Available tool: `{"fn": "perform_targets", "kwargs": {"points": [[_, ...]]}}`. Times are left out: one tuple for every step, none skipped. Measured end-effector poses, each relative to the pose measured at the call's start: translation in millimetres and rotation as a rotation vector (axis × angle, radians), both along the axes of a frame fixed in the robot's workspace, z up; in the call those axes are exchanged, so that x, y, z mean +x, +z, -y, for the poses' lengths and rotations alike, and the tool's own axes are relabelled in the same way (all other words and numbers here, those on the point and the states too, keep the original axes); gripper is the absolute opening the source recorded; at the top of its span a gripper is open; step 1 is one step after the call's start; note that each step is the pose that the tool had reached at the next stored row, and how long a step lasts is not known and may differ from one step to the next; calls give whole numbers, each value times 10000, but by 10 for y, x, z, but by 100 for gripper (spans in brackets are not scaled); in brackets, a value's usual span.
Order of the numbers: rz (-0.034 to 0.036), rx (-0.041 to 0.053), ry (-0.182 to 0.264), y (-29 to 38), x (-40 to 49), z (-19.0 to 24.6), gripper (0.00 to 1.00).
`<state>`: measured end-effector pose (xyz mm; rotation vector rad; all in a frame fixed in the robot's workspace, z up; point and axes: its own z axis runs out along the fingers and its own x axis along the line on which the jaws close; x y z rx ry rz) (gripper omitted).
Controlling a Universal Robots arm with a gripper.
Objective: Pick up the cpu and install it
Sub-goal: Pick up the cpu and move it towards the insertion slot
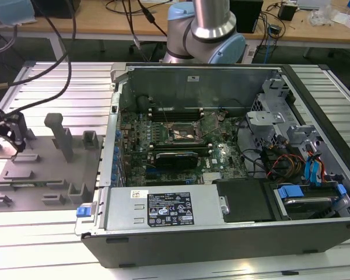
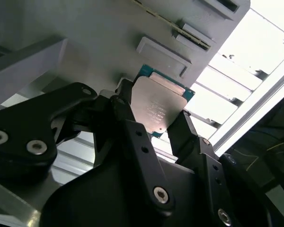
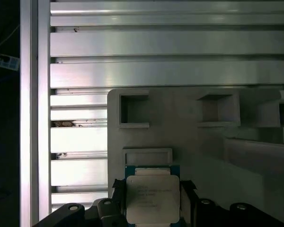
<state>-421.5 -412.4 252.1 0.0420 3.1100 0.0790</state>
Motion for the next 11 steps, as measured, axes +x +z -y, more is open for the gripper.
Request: {"fn": "perform_targets", "kwargs": {"points": [[0,0,0,29,0,-1,55],[0,0,0,56,0,-2,55],[0,0,0,84,0,-3,55],[1,1,0,113,0,-4,55],[-1,0,0,140,0,-4,55],[0,0,0,163,0,-5,55],[0,0,0,186,0,-6,55],[1,1,0,209,0,-7,55],[-1,0,1,232,0,-7,55],[1,0,0,251,0,-8,55],[0,0,0,278,0,-10,55]]}}
